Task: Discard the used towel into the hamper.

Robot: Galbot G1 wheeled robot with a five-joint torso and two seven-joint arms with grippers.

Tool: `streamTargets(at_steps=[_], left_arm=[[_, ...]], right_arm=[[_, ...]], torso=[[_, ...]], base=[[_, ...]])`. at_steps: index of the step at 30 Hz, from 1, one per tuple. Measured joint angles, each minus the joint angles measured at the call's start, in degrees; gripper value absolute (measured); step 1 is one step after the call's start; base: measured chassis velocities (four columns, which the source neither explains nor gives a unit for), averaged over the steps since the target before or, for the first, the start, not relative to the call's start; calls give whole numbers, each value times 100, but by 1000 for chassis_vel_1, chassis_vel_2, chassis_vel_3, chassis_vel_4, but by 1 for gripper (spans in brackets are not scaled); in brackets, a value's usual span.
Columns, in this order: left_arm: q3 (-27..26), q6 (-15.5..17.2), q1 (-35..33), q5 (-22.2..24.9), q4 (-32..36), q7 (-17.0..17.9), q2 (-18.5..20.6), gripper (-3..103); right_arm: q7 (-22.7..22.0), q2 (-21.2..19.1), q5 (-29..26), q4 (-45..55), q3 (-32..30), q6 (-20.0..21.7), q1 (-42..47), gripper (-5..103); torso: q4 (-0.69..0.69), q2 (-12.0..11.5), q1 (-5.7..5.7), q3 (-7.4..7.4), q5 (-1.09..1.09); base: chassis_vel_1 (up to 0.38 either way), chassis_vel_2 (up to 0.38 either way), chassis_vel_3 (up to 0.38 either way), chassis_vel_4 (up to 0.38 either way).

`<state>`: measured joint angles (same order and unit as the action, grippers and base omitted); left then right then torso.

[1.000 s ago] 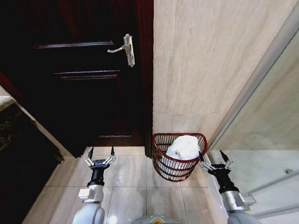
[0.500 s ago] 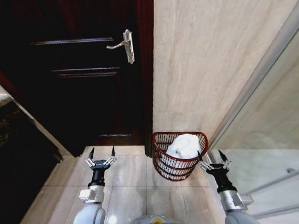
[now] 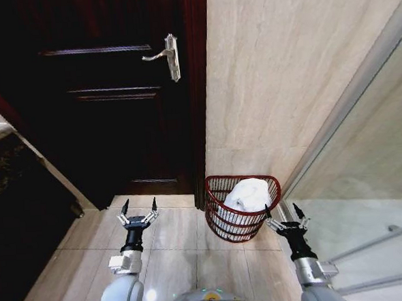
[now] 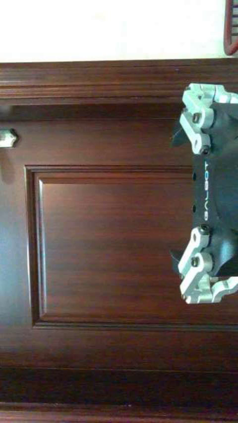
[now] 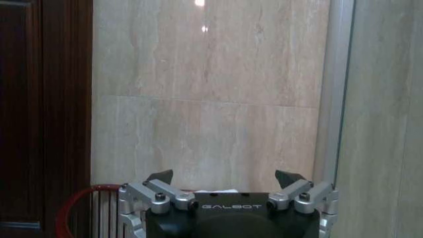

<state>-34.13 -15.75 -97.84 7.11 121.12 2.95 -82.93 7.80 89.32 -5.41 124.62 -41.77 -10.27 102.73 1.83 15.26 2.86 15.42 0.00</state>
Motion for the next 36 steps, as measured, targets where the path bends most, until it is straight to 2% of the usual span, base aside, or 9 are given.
streamTargets(at_steps=[36], left_arm=[[-33,-35,-25,-27,22,11,-6,100]], right_arm=[[-12,5,-26,-49,8,-114,72,100]], torso=[[0,-480,-135,-347,0]], base=[[0,0,0,0]])
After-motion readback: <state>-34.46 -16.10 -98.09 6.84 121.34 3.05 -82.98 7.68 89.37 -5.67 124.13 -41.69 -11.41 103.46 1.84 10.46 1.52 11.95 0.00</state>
